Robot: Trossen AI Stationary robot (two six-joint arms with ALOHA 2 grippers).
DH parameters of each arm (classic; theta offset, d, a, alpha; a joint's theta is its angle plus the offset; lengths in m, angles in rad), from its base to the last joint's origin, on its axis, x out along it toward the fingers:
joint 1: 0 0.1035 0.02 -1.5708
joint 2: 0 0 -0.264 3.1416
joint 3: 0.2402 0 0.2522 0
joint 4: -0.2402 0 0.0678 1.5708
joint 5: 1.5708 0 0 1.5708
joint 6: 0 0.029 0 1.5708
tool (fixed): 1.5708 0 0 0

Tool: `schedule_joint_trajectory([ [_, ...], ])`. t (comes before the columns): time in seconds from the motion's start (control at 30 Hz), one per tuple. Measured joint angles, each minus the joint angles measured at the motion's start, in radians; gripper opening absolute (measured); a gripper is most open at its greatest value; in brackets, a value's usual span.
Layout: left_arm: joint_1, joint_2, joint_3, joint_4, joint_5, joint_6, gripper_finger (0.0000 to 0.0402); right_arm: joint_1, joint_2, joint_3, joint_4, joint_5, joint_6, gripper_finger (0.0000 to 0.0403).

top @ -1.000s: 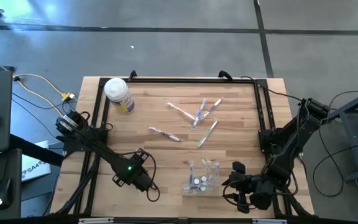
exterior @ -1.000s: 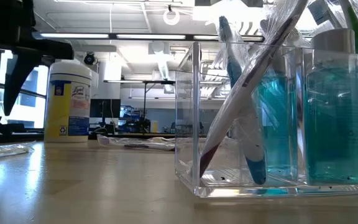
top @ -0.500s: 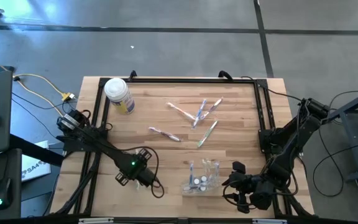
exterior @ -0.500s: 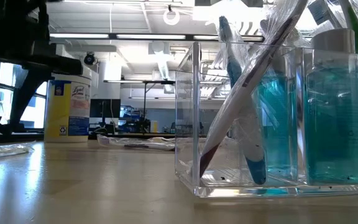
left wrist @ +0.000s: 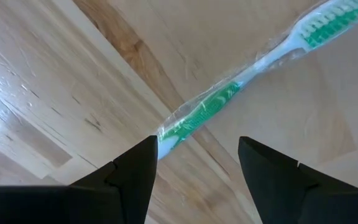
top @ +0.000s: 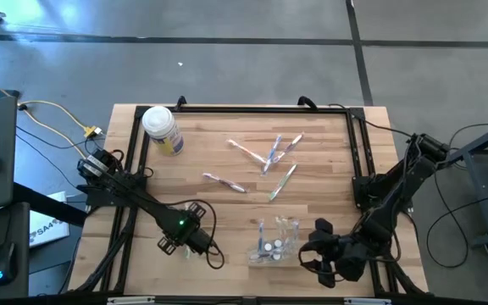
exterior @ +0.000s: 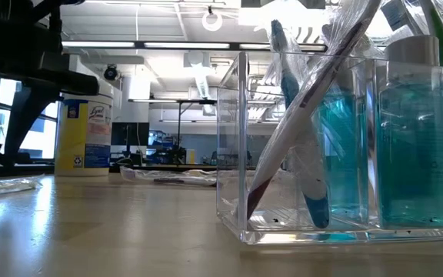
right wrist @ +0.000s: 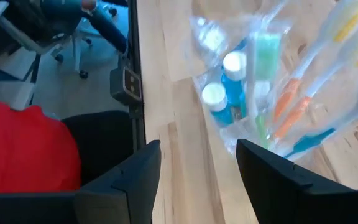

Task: Pick & Place toothbrushing station
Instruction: Put the left green toothbrush into the transparent bin

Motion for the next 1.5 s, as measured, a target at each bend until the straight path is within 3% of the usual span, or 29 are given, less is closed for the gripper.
schedule_joint_trajectory([
  [0.4, 0.000, 0.000, 0.000, 0.001, -0.003, 0.084, 0.0221, -0.025, 0.000, 0.000, 0.121, 0.002, -0.017, 0.0203],
  [0.8, 0.000, 0.000, 0.000, 0.030, -0.014, 0.069, 0.0221, -0.022, 0.002, 0.000, 0.250, 0.058, -0.044, 0.0203],
  [1.17, 0.000, 0.000, -0.001, 0.039, -0.033, 0.095, 0.0221, -0.020, 0.003, 0.000, 0.293, 0.062, -0.037, 0.0203],
  [1.5, 0.000, 0.000, -0.002, 0.044, -0.025, 0.212, 0.0221, -0.008, 0.003, 0.000, 0.298, 0.060, -0.059, 0.0203],
])
